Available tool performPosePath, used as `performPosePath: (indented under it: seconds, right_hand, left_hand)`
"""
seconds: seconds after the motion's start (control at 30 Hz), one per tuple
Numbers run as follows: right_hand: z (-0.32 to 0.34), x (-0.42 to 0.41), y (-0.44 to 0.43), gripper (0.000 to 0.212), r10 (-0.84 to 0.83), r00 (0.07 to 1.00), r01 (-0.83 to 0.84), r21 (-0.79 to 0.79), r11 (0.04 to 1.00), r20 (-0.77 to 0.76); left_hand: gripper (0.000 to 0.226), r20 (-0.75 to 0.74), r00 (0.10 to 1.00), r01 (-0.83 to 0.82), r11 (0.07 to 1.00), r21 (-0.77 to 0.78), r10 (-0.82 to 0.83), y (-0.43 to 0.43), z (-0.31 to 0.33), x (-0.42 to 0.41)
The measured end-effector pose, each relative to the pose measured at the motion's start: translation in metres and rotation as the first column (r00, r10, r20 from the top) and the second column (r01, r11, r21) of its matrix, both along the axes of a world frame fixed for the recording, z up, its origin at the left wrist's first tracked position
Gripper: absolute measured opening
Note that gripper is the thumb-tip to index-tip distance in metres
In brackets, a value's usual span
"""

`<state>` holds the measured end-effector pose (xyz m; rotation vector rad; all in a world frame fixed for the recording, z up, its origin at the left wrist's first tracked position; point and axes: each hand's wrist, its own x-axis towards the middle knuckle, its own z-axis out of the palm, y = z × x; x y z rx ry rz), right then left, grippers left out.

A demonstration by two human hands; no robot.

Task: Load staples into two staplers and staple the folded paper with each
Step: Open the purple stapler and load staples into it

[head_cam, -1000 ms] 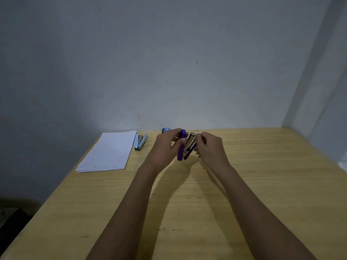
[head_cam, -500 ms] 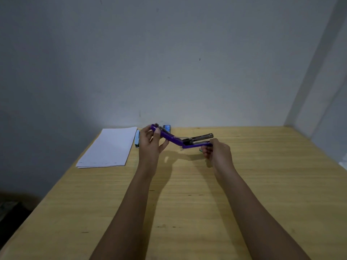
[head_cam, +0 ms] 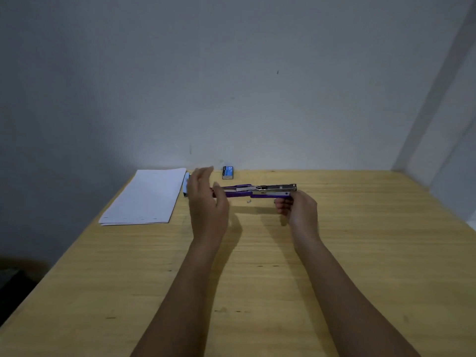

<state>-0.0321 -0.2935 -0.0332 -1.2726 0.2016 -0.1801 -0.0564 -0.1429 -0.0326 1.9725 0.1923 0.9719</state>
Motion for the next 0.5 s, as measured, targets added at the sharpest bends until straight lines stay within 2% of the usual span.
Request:
performPosePath:
  seconds: [0.13,0.2,0.3,0.4,0.5]
  right_hand:
    - [-0.002,-0.001,0.003,0.031,0.036,0.999,-0.034,-0.070,0.997,0.025]
    - [-0.002,-0.002,0.004,0.031,0.060,0.998,-0.058,-0.064,0.996,0.031]
    - [-0.004,-0.003,0.004,0.031,0.093,0.995,-0.090,-0.071,0.993,0.037]
    - [-0.005,-0.004,0.006,0.033,0.102,0.995,-0.102,-0.056,0.993,-0.011]
    - [-0.001,-0.006,0.012,0.031,0.118,0.990,-0.101,0.183,0.978,-0.080]
  left_hand:
    - [0.034,-0.065,0.995,0.098,0.927,0.362,-0.080,-0.008,0.002,-0.004]
    - [0.036,-0.150,0.985,0.141,0.874,0.465,-0.079,-0.012,0.002,-0.006]
    - [0.036,-0.303,0.947,0.248,0.836,0.490,-0.104,-0.010,-0.001,-0.005]
    - [0.034,-0.349,0.919,0.332,0.836,0.437,-0.183,-0.003,-0.003,-0.004]
    - [0.033,-0.329,0.928,0.315,0.837,0.448,-0.173,0.001,-0.004,-0.003]
